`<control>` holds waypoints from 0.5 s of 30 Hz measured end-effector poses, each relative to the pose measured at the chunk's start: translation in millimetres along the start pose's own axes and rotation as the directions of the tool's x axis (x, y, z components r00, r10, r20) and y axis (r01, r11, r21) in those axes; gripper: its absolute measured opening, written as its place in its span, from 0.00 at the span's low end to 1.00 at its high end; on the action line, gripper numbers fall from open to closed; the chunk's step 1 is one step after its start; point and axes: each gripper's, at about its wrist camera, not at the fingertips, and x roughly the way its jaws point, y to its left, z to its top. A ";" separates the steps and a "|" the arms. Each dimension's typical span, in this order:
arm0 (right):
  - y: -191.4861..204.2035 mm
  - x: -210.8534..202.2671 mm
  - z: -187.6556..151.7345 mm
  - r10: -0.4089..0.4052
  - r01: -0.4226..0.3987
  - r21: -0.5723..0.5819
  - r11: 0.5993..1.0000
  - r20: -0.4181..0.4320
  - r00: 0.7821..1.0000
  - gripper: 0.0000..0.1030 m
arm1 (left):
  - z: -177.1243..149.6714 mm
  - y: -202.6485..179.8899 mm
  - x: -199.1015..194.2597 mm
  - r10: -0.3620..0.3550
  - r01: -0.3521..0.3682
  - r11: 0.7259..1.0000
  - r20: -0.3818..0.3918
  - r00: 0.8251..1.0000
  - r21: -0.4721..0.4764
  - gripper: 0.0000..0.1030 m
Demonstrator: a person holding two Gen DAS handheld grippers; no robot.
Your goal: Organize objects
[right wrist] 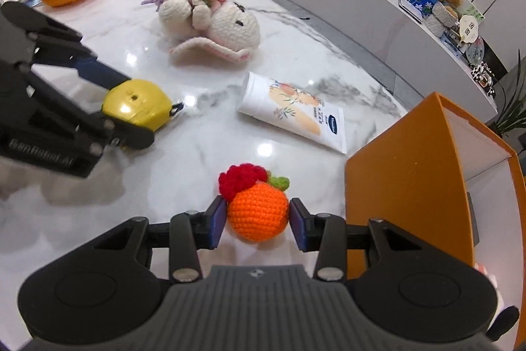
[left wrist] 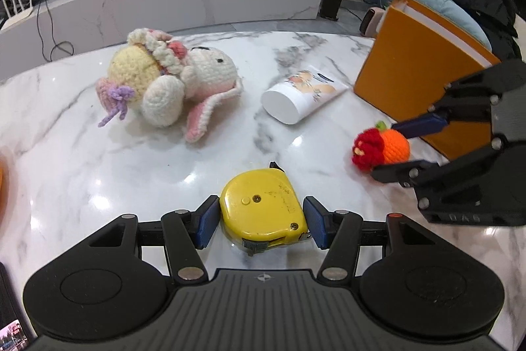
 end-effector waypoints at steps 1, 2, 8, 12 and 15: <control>-1.1 0.2 -0.3 0.002 -0.002 0.004 1.000 0.002 1.000 0.42 | -0.9 -1.4 1.1 0.006 -0.006 1.000 0.010 1.000 0.010 0.67; -1.9 1.3 -1.1 0.001 -0.001 0.008 1.000 0.003 1.000 0.42 | -1.3 -2.8 2.9 0.010 -0.010 1.000 0.021 1.000 0.020 0.71; -9.3 8.2 -2.6 -0.020 0.020 0.021 1.000 0.005 1.000 0.44 | 0.9 -10.7 9.7 0.048 -0.051 0.997 0.042 0.998 0.064 0.73; -14.4 14.1 -3.8 -0.021 0.020 0.049 0.999 0.005 1.000 0.43 | 1.5 -14.8 9.9 0.074 -0.077 0.992 0.033 0.997 0.099 0.61; -17.3 13.5 -3.3 -0.003 0.003 0.072 0.997 -0.003 1.000 0.42 | 3.1 -16.0 10.0 0.075 -0.077 0.992 0.022 0.997 0.102 0.60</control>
